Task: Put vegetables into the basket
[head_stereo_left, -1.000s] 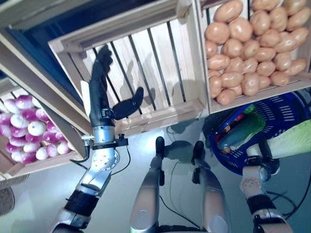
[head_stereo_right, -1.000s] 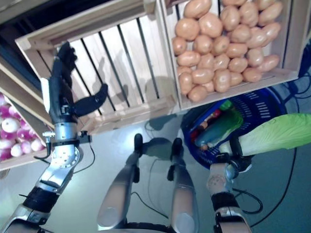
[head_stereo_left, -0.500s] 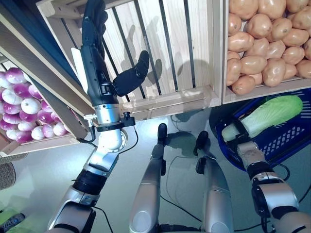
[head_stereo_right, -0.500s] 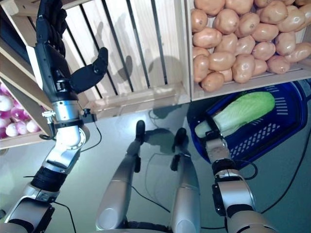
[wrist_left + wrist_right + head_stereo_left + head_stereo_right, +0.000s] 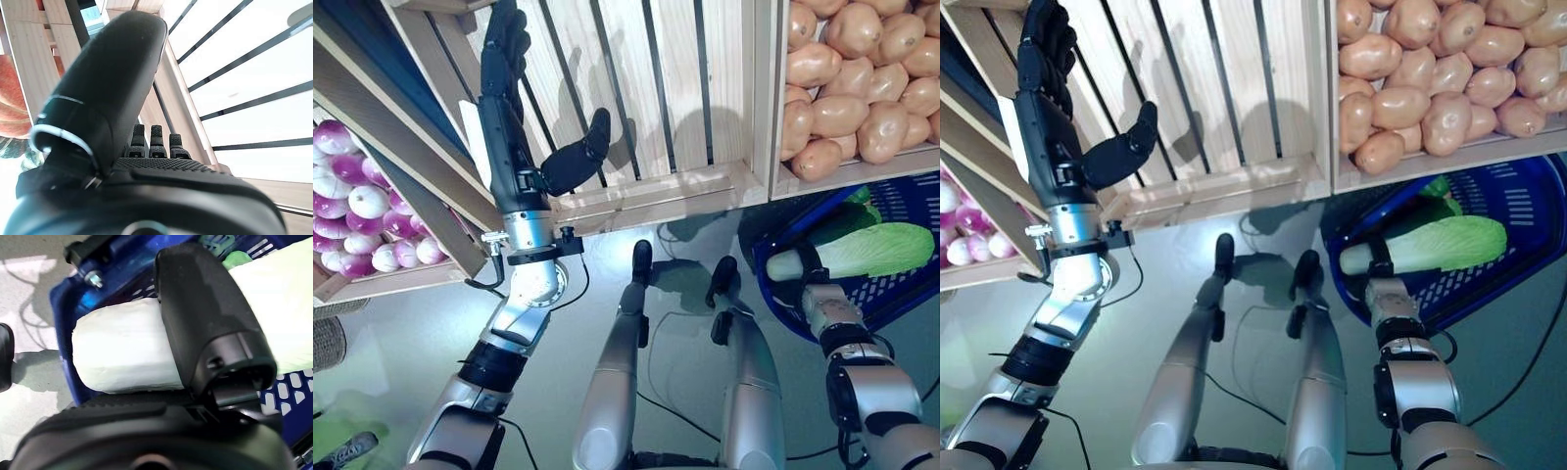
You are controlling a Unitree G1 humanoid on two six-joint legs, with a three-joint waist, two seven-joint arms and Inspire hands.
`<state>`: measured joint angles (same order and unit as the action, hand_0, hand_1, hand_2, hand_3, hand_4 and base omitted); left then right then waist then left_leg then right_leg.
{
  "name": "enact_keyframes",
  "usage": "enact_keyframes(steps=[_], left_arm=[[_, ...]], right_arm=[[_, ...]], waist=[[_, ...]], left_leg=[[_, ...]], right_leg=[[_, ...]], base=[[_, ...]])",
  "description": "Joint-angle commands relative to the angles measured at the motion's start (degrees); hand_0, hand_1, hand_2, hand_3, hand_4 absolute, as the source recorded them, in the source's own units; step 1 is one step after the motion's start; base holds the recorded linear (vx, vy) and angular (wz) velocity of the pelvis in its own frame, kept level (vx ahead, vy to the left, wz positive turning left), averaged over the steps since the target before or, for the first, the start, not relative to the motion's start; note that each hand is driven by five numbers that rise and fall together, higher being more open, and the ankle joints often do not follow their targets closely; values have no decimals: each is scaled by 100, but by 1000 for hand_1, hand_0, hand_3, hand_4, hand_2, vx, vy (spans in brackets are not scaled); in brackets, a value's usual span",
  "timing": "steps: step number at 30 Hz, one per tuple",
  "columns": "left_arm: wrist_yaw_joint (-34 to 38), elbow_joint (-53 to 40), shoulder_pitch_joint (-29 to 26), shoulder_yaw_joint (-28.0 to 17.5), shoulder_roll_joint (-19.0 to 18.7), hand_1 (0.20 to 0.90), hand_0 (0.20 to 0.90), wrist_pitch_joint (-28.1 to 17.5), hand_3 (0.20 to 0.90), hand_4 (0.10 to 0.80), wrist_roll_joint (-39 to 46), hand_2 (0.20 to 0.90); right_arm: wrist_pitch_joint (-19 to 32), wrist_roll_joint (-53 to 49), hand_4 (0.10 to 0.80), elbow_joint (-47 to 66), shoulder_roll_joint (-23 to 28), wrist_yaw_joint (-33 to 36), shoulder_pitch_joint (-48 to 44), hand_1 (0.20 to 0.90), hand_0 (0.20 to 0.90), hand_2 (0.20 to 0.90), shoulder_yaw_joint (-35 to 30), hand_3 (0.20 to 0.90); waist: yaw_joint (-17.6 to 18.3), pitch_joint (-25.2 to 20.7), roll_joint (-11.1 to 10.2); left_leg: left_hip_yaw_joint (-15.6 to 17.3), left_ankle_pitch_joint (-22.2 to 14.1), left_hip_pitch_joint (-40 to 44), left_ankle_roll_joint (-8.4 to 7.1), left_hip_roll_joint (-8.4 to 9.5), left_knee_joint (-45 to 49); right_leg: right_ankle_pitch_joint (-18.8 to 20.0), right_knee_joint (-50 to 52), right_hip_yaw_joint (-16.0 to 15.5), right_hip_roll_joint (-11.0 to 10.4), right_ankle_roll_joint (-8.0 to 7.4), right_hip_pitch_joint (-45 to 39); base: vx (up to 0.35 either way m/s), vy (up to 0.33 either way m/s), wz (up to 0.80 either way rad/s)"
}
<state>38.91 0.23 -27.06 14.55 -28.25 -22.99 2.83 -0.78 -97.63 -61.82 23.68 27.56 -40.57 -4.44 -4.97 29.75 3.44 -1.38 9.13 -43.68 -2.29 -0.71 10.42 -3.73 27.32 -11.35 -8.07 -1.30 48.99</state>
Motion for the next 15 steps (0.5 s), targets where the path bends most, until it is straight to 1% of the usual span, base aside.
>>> enact_keyframes(steps=[1, 8, 9, 10, 11, 12, 13, 15], left_arm=[[212, -502, -208, -286, -264, 900, 900, -586, 900, 800, -319, 900], [108, -514, -128, -329, -362, 900, 900, -612, 900, 800, -199, 900], [93, -527, -126, -337, -376, 900, 900, -604, 900, 800, -201, 900], [83, -542, -98, -346, -402, 900, 900, -608, 900, 800, -196, 900], [52, -537, -62, -344, -413, 900, 900, -620, 900, 800, -177, 900], [47, -539, -73, -349, -417, 900, 900, -621, 900, 800, -174, 900], [10, -541, -45, -342, -455, 900, 900, -624, 900, 800, -123, 900], [-17, -556, -1, -312, -504, 900, 900, -637, 900, 800, -88, 900]], right_arm=[[332, 118, 400, 285, 459, 486, 286, 300, 300, 300, -278, 300], [245, 397, 400, 297, 716, 709, 428, 300, 300, 300, -446, 300], [217, 441, 419, 289, 742, 724, 450, 328, 328, 328, -460, 328], [178, 527, 646, 285, 767, 743, 510, 669, 669, 669, -466, 669], [97, 648, 800, 298, 773, 860, 574, 900, 900, 900, -478, 900], [93, 656, 800, 305, 773, 871, 565, 900, 900, 900, -485, 900], [16, 815, 800, 264, 771, 921, 644, 900, 900, 900, -484, 900], [-147, 1304, 800, 133, 810, 1125, 715, 900, 900, 900, -464, 900]], waist=[[-32, 4, 83], [-4, 4, 51], [-1, 4, 43], [7, 4, 33], [20, 4, 10], [22, 4, 9], [25, 4, -6], [36, 4, -51]], left_leg=[[-34, -526, -346, 122, 527, 763], [-12, -520, -406, 113, 524, 768], [-8, -523, -404, 111, 526, 765], [-1, -527, -401, 110, 523, 760], [13, -585, -332, 105, 511, 750], [14, -537, -364, 108, 512, 737], [20, -608, -284, 100, 507, 736], [45, -626, -94, 91, 500, 650]], right_leg=[[693, -740, 139, 232, -207, -304], [740, -776, 143, 251, -215, -249], [742, -787, 143, 256, -213, -253], [754, -800, 147, 264, -213, -255], [720, -817, 156, 279, -221, -314], [766, -837, 150, 278, -213, -287], [717, -843, 147, 284, -216, -362], [739, -936, 123, 314, -212, -545]], base=[[0, 0, 0], [0, 0, 0], [0, 0, 0], [28, -39, 0], [5, -31, 0], [27, -35, 0], [0, 0, 0], [17, -10, 0]])
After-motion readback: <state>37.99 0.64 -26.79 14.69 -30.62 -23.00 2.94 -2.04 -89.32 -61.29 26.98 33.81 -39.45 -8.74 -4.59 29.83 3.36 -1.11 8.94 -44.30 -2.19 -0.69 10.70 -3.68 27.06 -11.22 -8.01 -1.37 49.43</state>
